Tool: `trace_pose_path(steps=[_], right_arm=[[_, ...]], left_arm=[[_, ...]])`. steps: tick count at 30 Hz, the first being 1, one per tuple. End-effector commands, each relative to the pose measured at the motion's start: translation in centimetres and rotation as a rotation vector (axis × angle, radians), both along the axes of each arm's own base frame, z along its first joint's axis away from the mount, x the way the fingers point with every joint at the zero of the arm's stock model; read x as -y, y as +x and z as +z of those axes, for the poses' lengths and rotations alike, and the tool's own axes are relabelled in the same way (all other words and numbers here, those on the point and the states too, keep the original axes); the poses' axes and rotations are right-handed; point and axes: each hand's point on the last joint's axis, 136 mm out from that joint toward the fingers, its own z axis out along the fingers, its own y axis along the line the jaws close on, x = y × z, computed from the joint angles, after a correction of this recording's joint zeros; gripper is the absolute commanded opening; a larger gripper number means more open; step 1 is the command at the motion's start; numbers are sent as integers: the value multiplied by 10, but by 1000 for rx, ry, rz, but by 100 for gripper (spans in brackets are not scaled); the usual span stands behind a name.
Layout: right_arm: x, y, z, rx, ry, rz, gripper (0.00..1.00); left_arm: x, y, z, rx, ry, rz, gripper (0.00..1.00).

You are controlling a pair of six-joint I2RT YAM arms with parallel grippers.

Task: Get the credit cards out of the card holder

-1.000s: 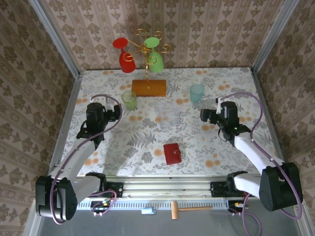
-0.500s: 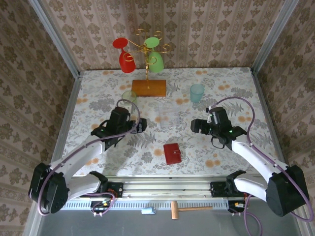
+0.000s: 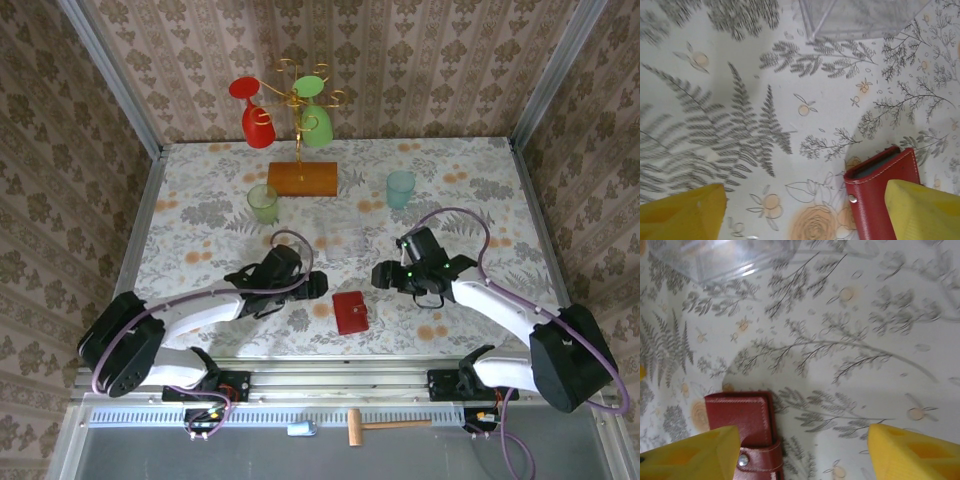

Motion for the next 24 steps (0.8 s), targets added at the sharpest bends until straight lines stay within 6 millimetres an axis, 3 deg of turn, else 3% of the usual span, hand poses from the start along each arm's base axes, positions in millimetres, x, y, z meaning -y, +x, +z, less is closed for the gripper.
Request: trace_pose_path(steps=[1, 12, 17, 24], right_arm=[[-17, -15, -9, -74, 71, 11, 65], [-37, -31, -29, -153, 101, 42, 47], [-46, -38, -38, -187, 117, 57, 43], [-59, -43, -48, -228, 135, 69, 40]], left_arm=[[21, -9, -4, -75, -115, 22, 80], [57, -22, -15, -181, -210, -46, 54], [59, -25, -18, -204, -218, -51, 42], [63, -27, -15, -215, -245, -58, 38]])
